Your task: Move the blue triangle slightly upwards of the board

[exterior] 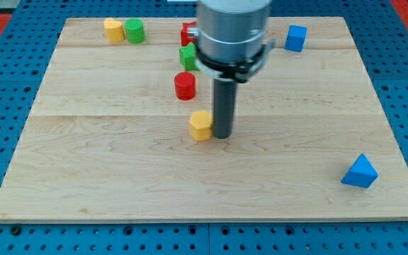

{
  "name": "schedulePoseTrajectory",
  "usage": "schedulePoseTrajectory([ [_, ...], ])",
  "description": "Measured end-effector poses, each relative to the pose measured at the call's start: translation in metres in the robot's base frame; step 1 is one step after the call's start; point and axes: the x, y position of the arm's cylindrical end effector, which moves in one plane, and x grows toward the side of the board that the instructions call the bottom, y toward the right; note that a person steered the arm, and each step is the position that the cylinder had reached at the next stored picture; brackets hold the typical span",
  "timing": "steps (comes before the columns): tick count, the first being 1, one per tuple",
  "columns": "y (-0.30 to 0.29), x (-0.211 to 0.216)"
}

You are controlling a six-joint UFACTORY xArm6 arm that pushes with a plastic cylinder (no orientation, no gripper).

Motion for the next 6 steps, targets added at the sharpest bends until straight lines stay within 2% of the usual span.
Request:
schedulePoseTrajectory([
  [1,-0.009,0.000],
  [2,0.076,0.031],
  [3,0.112,0.091],
  [4,0.210,0.095],
  [6,0.254,0.111],
])
